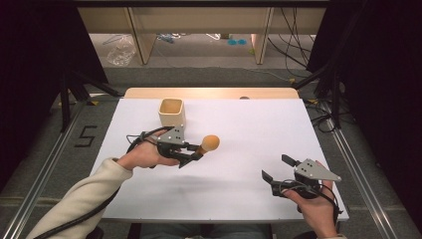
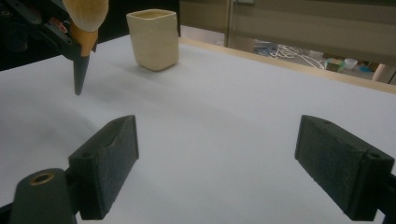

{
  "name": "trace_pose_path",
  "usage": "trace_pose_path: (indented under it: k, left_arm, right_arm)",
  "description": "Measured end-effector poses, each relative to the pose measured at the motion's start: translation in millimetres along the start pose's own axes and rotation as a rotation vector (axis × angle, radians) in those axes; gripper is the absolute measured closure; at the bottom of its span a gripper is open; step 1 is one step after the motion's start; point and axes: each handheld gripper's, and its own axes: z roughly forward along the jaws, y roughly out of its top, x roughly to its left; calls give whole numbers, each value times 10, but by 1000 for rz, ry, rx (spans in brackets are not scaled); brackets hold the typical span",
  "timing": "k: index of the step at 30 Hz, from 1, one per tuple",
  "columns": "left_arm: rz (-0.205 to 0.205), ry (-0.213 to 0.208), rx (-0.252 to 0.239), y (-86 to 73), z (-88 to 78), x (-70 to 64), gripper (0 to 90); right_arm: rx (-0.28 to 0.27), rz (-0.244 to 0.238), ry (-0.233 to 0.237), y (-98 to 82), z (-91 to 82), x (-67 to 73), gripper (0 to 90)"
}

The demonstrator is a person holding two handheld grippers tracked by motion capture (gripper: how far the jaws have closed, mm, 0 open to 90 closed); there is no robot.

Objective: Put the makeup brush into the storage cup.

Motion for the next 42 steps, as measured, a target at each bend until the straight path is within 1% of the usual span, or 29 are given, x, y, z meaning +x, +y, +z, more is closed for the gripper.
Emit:
trace_pose_path:
  k: [4,6,8,11,12,15,18,19,20,25,26,28,29,31,33,34,35,37,38,39,42]
  left_arm:
    - [0,-1,-3,-9,-6,6,690]
    - [2,0,-2,-12,-9,10,690]
    - [-7,-4,-11,-12,-9,4,690]
    - [-10,-2,-19,-9,-19,7,690]
    - [-10,-1,-21,-7,-20,8,690]
    - [-14,-8,-25,-9,-31,15,690]
    - [-16,-2,-31,-9,-43,16,690]
    - [-16,-6,-30,-8,-48,16,690]
    - [-12,-1,-31,-6,-53,17,690]
    - [-19,5,-42,-14,-70,19,690]
    - [-12,6,-43,-13,-76,27,690]
    - [-20,8,-53,-16,-83,25,690]
    - [-25,2,-55,-17,-87,26,690]
    - [-24,7,-58,-16,-96,30,690]
    - [-21,13,-65,-17,-100,36,690]
    - [-24,5,-64,-17,-104,38,690]
    - [-9,7,-66,-15,-106,46,690]
    - [-13,7,-66,-18,-106,43,690]
    - [-27,12,-68,-22,-106,36,690]
    - [-28,10,-67,-24,-107,37,690]
    - [-30,6,-80,-29,-110,44,690]
  right_arm:
    - [8,-1,3,2,-3,-1,146]
    - [2,0,0,0,0,0,146]
    - [2,0,-1,0,-1,0,146]
    - [8,-1,2,1,-3,-2,146]
    - [1,0,0,0,0,0,146]
    - [1,2,0,0,-1,0,146]
    - [8,0,3,0,-3,-3,146]
    - [9,0,2,0,-2,-3,146]
    - [8,-1,2,0,-2,-3,146]
    - [2,1,1,-1,-1,0,146]
    - [2,1,1,-1,0,0,146]
    - [5,0,0,-2,2,-3,146]
    - [10,2,0,-2,1,-3,146]
    - [5,5,8,-3,4,-5,146]
    - [9,4,5,-1,0,-6,146]
    - [3,5,7,-3,5,-6,146]
    - [6,6,6,-3,3,-6,146]
    - [10,3,1,0,-2,-6,146]
    - [11,4,0,0,-2,-5,146]
    - [4,6,7,-3,4,-6,146]
    - [5,6,7,-3,4,-5,146]
